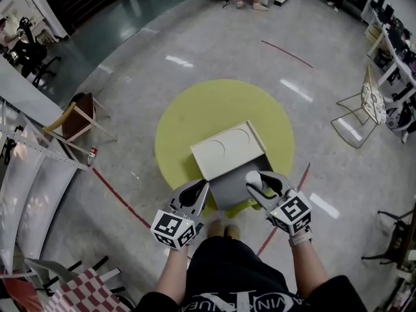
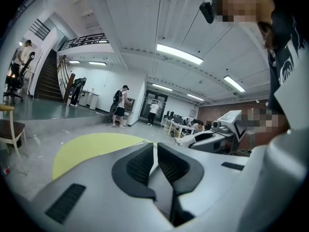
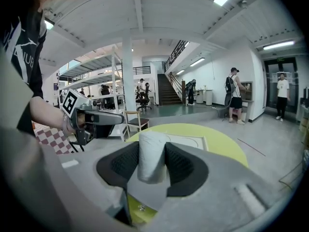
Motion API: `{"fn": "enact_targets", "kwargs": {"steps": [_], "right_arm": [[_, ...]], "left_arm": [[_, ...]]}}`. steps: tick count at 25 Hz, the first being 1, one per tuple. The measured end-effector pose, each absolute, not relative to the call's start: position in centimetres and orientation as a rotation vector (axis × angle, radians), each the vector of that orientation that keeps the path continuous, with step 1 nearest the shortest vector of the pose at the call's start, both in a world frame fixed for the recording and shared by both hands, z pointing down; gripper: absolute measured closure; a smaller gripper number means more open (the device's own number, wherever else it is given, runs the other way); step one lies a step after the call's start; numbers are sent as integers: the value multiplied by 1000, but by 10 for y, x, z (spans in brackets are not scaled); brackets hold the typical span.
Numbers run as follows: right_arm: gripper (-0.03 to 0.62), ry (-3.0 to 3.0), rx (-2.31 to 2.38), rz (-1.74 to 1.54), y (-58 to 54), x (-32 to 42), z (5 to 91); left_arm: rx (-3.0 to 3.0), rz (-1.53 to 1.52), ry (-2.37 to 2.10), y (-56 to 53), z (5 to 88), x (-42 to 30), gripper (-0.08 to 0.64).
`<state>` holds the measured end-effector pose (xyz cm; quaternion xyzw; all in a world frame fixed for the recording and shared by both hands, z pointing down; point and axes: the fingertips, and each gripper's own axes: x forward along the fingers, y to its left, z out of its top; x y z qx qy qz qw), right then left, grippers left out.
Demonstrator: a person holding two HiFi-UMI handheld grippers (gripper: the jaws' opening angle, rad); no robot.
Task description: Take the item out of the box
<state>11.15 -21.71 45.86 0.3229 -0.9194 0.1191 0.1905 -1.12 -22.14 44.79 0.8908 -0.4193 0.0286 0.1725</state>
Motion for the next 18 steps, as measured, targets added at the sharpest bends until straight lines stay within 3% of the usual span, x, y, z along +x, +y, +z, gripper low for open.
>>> {"fn": "enact_targets", "kwargs": {"steps": [18], "right_arm": [[431,-2627,985,291,-212,117,426]], "left_arm": [[2585,33,-1212,-220,412,-13,529]]}}
